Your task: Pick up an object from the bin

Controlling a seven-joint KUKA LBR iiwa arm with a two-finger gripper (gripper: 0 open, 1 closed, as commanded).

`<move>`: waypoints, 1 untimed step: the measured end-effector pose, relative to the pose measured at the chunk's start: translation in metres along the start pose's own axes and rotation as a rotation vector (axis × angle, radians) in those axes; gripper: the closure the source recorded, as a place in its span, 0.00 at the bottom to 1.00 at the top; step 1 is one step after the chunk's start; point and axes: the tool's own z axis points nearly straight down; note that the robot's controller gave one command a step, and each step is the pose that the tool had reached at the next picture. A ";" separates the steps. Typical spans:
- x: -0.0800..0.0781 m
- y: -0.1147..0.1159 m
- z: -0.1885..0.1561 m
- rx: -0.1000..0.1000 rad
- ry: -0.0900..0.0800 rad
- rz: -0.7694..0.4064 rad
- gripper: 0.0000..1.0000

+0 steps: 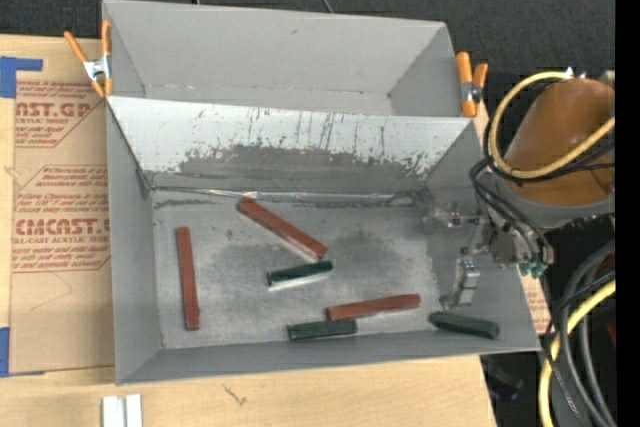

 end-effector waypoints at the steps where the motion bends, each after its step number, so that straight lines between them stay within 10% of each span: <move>1: 0.007 0.012 0.068 -0.001 0.003 0.034 0.00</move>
Offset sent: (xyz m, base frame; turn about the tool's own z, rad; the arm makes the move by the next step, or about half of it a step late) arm 0.0220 0.0070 -0.1062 0.0552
